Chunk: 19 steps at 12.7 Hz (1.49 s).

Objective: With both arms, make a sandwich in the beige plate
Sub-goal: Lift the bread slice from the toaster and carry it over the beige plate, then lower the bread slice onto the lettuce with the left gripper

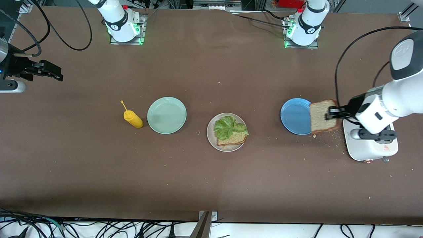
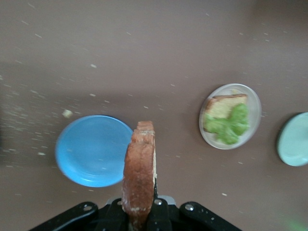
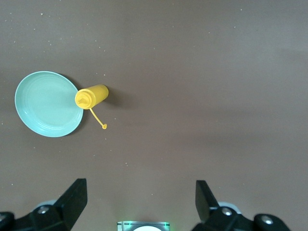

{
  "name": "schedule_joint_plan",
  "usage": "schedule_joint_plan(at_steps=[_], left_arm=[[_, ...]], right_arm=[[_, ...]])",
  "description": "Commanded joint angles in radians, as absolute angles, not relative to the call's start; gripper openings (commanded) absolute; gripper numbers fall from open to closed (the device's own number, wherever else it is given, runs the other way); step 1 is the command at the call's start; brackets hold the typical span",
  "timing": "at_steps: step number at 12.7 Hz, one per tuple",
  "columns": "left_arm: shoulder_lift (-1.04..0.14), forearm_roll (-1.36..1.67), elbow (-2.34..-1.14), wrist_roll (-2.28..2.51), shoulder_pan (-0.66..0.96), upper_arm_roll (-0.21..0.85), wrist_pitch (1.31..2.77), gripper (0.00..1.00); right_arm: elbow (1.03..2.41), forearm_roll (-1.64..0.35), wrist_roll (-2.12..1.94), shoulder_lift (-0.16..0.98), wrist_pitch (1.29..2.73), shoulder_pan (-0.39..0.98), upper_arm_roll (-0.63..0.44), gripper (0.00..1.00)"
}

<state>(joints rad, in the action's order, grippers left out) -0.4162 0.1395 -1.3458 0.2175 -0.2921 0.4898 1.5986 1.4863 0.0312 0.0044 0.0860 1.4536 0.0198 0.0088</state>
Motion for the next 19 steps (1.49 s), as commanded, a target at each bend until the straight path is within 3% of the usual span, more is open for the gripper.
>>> schedule_joint_plan(at_steps=[1,10,15,19], left_arm=[[-0.472,0.306,-1.336,0.264,-0.302,0.488,1.641,0.0],[-0.663,0.621,-1.371,0.367,-0.152,0.486,2.037,0.0],[-0.715,0.703,-1.469,0.345,-0.054,0.488,2.273,0.0],[-0.713,0.733,-1.552,0.223,0.008,0.488,2.335,0.0]], right_arm=[[1.529,0.034,0.026,0.058,1.483,0.005,0.025,1.0],[1.528,0.029,0.02,0.078,1.5,0.015,0.028,1.0],[1.529,0.029,0.025,0.08,1.509,0.015,0.029,1.0],[1.525,0.025,0.014,0.092,1.496,0.012,0.026,1.0]])
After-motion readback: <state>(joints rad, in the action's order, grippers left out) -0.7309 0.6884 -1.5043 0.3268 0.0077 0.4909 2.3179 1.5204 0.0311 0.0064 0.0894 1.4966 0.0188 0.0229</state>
